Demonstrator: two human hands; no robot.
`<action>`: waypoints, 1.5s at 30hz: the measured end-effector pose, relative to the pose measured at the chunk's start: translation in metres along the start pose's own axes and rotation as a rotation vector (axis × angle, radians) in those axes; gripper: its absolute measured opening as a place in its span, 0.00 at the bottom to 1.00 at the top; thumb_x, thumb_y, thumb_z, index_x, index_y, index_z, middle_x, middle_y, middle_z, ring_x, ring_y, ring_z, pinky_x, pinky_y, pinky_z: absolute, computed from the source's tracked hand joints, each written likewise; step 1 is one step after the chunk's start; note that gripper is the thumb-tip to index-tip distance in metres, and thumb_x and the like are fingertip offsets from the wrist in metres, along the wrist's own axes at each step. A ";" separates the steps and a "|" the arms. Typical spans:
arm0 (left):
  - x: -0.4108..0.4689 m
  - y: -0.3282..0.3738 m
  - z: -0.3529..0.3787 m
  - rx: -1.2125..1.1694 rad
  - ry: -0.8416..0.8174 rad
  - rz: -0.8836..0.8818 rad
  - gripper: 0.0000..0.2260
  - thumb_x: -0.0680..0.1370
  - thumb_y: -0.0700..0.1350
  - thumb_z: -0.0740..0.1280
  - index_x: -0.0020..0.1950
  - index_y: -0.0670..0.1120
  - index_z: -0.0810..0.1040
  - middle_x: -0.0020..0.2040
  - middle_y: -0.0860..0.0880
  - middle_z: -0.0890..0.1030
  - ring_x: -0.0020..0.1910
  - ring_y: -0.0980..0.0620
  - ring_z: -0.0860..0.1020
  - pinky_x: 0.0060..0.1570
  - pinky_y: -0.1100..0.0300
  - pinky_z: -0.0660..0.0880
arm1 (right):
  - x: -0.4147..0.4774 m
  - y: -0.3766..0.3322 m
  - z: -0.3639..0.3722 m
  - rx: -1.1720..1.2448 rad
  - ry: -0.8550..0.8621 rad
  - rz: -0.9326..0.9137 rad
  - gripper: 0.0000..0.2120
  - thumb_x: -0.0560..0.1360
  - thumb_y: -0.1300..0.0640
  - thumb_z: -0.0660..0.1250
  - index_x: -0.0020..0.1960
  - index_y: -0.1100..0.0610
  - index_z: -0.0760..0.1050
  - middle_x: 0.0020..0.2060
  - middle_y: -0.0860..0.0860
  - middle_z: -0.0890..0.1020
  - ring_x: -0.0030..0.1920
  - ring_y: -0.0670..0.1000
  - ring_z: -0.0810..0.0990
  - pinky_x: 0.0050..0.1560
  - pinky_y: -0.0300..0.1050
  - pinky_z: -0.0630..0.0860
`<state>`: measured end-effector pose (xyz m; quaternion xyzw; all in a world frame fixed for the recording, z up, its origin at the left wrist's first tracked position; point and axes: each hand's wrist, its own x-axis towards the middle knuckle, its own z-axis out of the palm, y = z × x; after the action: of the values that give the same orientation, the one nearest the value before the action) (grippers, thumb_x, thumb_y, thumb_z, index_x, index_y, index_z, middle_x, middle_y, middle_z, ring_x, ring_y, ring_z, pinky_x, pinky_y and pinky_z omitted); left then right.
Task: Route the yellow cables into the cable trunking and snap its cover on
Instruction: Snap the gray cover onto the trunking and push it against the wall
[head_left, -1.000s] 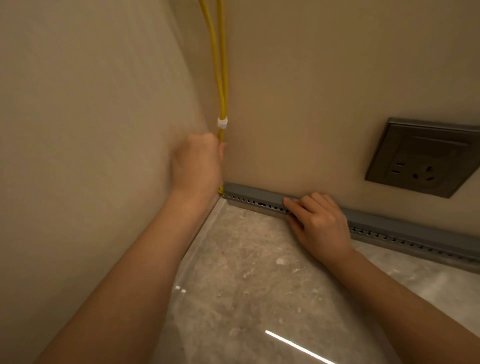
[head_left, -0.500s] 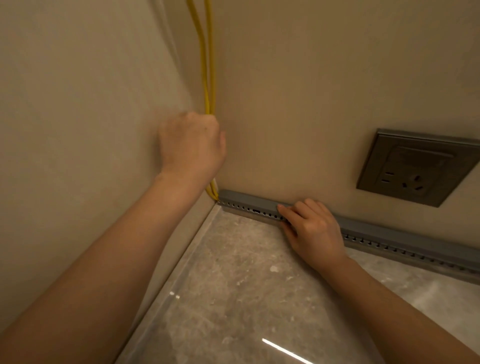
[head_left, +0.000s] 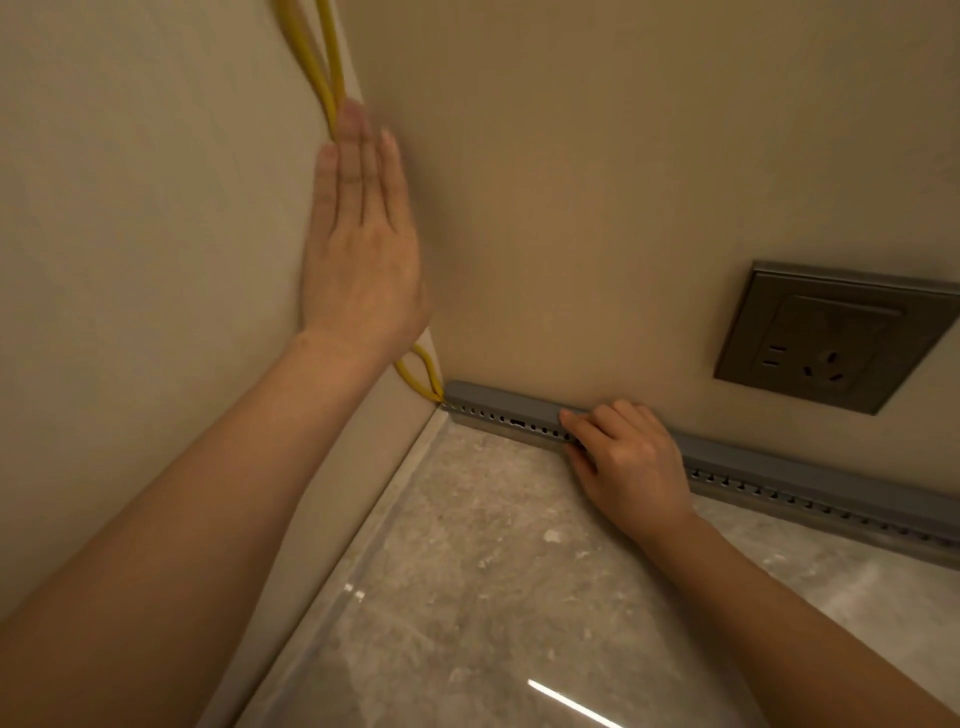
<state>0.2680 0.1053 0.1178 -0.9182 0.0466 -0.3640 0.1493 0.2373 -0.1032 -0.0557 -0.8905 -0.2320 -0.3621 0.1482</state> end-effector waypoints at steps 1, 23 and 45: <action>0.002 0.000 0.001 -0.017 -0.014 0.015 0.37 0.73 0.42 0.62 0.73 0.32 0.44 0.74 0.30 0.46 0.74 0.36 0.43 0.72 0.48 0.39 | 0.000 0.000 0.000 0.002 0.008 -0.003 0.10 0.68 0.63 0.73 0.48 0.61 0.81 0.33 0.55 0.79 0.35 0.58 0.76 0.40 0.47 0.66; -0.145 0.161 0.048 -1.475 -0.527 -0.687 0.26 0.81 0.53 0.46 0.75 0.45 0.40 0.76 0.51 0.40 0.70 0.66 0.42 0.67 0.70 0.41 | 0.002 -0.002 -0.008 0.034 -0.059 0.018 0.09 0.73 0.57 0.69 0.51 0.59 0.81 0.37 0.53 0.82 0.36 0.56 0.78 0.36 0.47 0.74; -0.149 0.180 0.059 -0.716 -0.602 -0.500 0.35 0.78 0.61 0.45 0.74 0.38 0.39 0.77 0.41 0.43 0.76 0.50 0.45 0.73 0.51 0.42 | -0.104 0.048 -0.105 0.261 -0.066 0.694 0.07 0.77 0.59 0.63 0.40 0.56 0.71 0.32 0.49 0.74 0.34 0.45 0.71 0.35 0.38 0.61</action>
<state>0.2035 -0.0222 -0.0763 -0.9586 -0.0974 -0.0703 -0.2581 0.1364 -0.2210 -0.0614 -0.9010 0.0350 -0.2289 0.3668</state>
